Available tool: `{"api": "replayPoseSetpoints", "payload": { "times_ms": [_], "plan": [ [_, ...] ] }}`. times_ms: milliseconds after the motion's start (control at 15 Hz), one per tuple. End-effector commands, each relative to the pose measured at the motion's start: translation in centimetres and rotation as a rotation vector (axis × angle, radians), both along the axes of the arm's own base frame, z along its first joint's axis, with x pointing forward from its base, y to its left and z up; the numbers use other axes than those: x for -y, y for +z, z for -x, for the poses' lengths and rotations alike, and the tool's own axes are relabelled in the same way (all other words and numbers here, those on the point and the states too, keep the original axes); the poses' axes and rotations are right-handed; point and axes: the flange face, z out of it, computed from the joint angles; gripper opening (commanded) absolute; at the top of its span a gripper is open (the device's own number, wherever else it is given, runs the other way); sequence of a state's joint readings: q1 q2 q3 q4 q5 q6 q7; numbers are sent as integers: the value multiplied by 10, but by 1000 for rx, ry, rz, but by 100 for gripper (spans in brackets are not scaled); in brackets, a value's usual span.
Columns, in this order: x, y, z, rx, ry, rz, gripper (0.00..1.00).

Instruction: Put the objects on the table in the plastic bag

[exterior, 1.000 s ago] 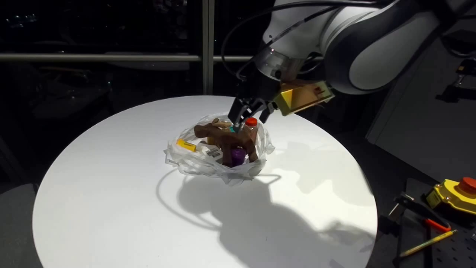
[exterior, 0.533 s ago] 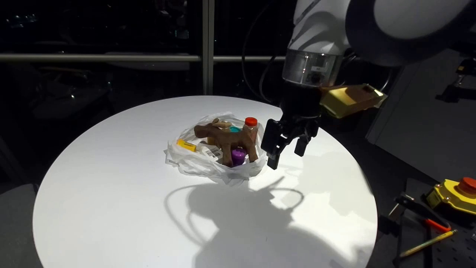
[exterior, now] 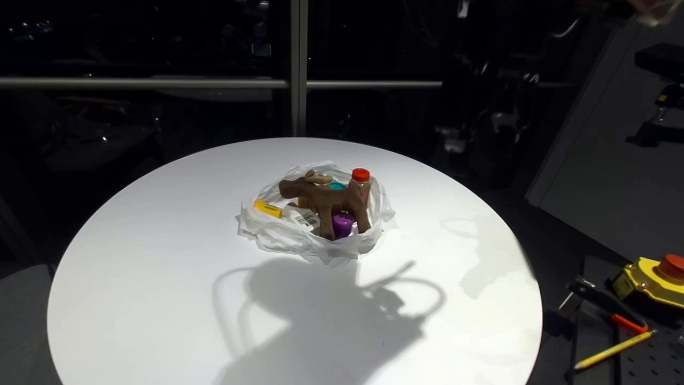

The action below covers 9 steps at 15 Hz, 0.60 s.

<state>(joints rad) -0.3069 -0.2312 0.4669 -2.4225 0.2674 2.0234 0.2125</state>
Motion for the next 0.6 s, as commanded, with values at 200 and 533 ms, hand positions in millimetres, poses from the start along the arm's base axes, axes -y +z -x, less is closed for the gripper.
{"api": "replayPoseSetpoints", "payload": {
  "times_ms": [200, 533],
  "plan": [
    [1, 57, 30, 2, 21, -5, 100],
    [2, 52, 32, -11, 25, -6, 100]
  ]
}}
